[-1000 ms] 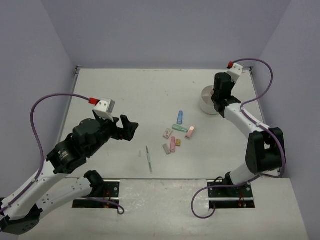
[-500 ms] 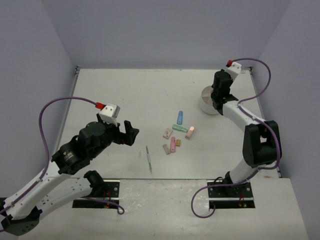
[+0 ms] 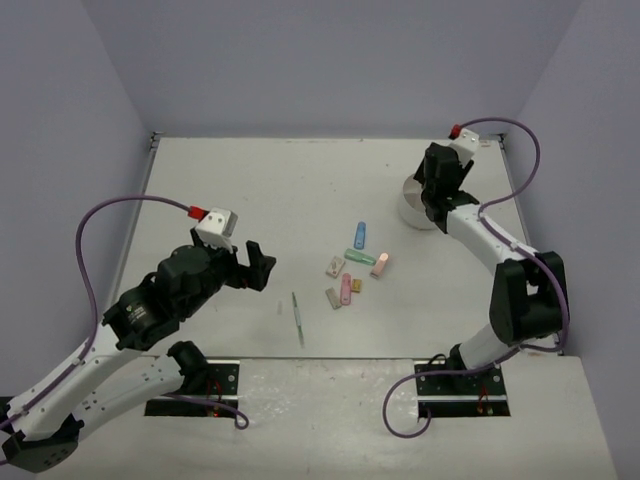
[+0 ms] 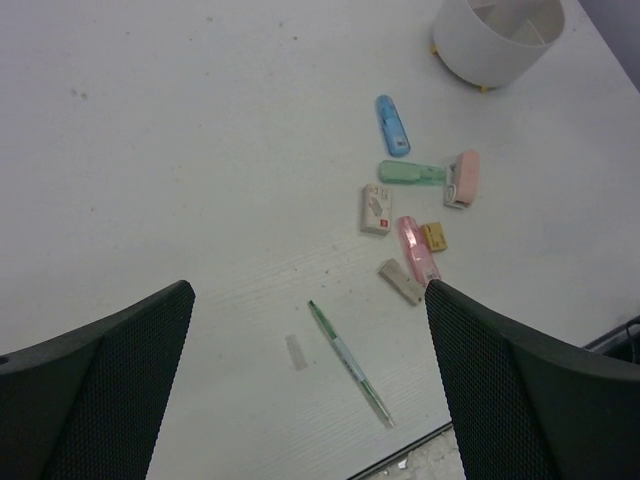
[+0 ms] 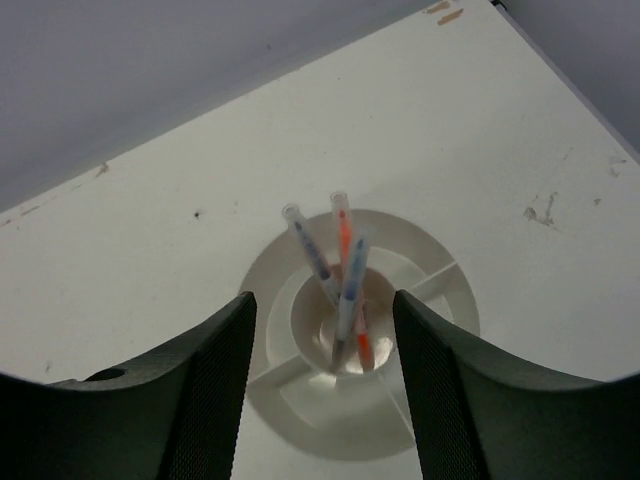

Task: Sort the stationery into containers
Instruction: Place the pen in the storage box, then pick up the pen from the center of the board.

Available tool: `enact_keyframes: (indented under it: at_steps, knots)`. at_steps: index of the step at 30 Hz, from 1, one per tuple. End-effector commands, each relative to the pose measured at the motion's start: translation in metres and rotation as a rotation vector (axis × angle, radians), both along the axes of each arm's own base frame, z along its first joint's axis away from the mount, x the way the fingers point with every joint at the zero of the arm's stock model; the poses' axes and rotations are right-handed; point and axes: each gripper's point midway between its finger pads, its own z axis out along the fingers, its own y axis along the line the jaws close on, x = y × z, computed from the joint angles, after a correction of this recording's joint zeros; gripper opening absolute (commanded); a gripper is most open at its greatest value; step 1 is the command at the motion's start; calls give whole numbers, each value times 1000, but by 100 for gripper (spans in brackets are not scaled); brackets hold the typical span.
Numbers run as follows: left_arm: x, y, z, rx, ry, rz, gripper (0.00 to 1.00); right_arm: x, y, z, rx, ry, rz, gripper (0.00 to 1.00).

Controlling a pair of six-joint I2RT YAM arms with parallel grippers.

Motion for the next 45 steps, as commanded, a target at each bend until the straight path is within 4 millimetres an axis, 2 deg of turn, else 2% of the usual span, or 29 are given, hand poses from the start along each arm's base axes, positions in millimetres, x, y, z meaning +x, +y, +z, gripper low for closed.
enact_keyframes:
  at_steps: [1,3,4,7,10,12,14,16,19,28,30,36,42,45]
  knots:
    - [18,29,3,12,-29,198,100,-55,61,66,-5,-64,125,59]
    - [24,55,2,24,-23,341,100,-105,123,58,17,32,326,57]
    - [24,63,2,31,-19,379,100,-131,148,47,40,99,399,55]
    - [25,79,4,19,-25,462,100,-185,197,22,105,213,544,51]
    - [24,79,4,8,-27,456,100,-226,244,-12,143,341,660,45]
    - [23,75,3,1,-24,436,100,-255,265,-36,113,450,692,45]
    - [22,73,2,-1,-20,424,100,-268,279,-53,88,518,708,44]
    - [21,72,2,-8,-20,412,100,-283,301,-69,66,577,752,38]
    - [20,70,2,-17,-21,400,100,-295,329,-81,64,623,805,36]
    - [17,69,5,-37,-31,383,100,-304,367,-114,78,713,896,33]
    - [17,68,5,-38,-30,379,100,-305,367,-125,56,741,889,33]
    - [18,65,4,-35,-27,368,100,-302,372,-142,27,763,872,30]
    - [18,63,4,-34,-26,355,100,-298,366,-154,0,778,843,29]
    - [18,63,4,-35,-26,353,100,-296,362,-167,-13,804,824,27]
